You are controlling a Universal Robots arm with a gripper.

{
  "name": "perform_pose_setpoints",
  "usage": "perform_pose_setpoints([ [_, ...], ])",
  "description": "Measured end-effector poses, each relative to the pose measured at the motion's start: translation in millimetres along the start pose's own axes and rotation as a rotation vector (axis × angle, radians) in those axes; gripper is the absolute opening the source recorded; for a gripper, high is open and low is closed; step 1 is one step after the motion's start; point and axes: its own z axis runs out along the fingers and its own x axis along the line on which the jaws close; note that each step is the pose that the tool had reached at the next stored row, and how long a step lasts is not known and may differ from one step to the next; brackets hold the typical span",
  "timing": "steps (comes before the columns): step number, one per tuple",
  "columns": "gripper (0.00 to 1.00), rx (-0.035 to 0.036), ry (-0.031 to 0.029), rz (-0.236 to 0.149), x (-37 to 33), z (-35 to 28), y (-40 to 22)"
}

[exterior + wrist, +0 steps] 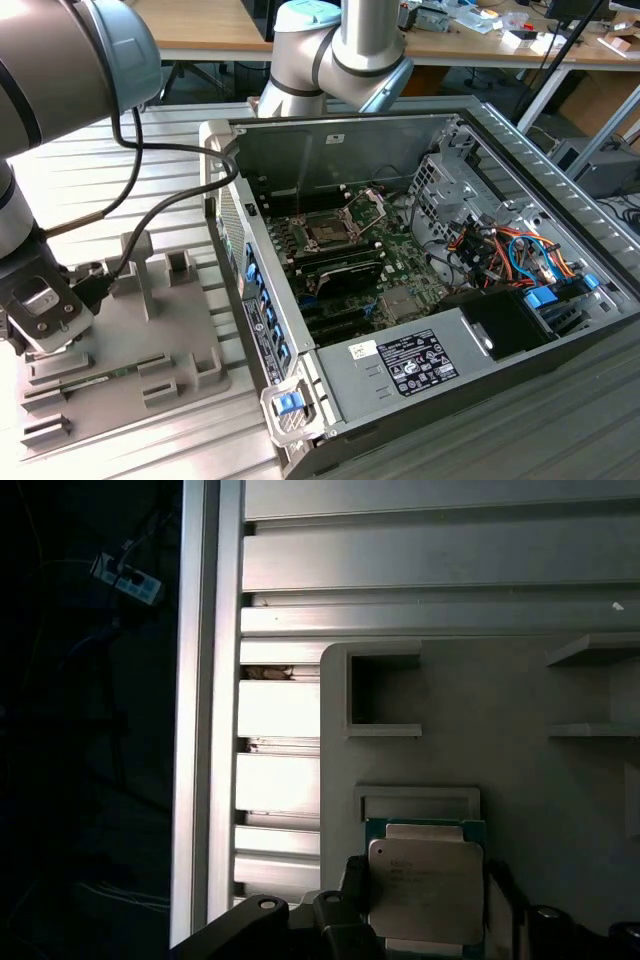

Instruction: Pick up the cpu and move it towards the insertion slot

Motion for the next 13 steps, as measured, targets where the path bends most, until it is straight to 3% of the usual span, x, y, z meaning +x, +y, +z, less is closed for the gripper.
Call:
perform_pose_setpoints([
  [13, 0.55, 0.0, -0.0001, 0.0, 0.0, -7.8, 0.1],
])
